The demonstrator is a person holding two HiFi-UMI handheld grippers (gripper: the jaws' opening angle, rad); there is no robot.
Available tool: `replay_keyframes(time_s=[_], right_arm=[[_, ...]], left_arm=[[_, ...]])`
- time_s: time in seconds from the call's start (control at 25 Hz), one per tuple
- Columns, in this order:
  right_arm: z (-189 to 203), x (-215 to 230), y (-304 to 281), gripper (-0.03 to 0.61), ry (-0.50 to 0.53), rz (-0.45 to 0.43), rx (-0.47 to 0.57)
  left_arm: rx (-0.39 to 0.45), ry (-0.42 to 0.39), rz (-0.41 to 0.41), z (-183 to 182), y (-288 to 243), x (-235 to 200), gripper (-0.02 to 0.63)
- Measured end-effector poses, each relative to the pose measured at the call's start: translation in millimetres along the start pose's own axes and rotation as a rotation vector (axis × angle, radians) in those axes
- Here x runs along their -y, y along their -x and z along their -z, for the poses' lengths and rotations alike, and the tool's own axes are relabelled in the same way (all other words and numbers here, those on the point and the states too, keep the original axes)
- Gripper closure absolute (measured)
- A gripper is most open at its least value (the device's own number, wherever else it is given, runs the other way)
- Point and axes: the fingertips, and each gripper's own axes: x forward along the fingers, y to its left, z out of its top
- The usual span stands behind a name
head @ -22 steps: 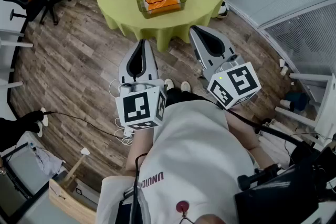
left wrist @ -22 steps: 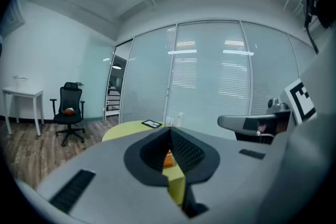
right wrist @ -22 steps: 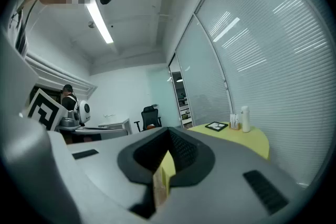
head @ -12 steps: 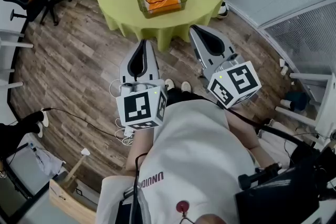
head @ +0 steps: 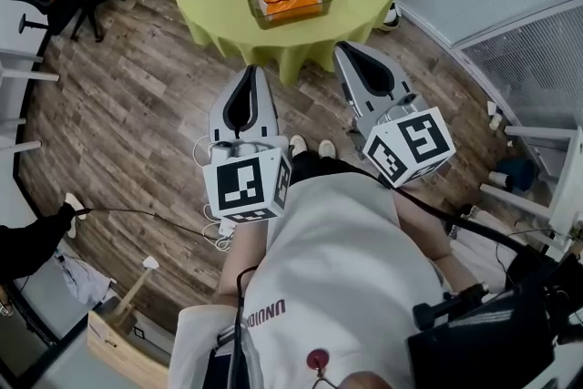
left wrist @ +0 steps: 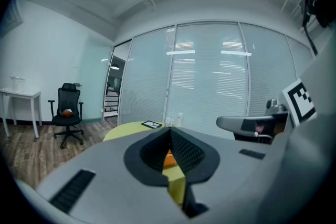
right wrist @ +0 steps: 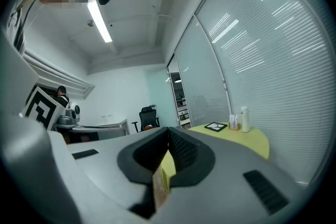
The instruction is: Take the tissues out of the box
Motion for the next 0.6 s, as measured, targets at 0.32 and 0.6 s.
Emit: replay_keyframes(time_s=[0.32,0.6], right_arm=[[-3,0,-13,0.558,0.024,0.066,0.026],[1,8,-20,0.558,0.018,0.097,0.031]], left_arm=[[0.073,-0.047,0.062,-22,-12,-22,0.600],[0.066,0.000,0.055,-18,-17,-40,0.600]])
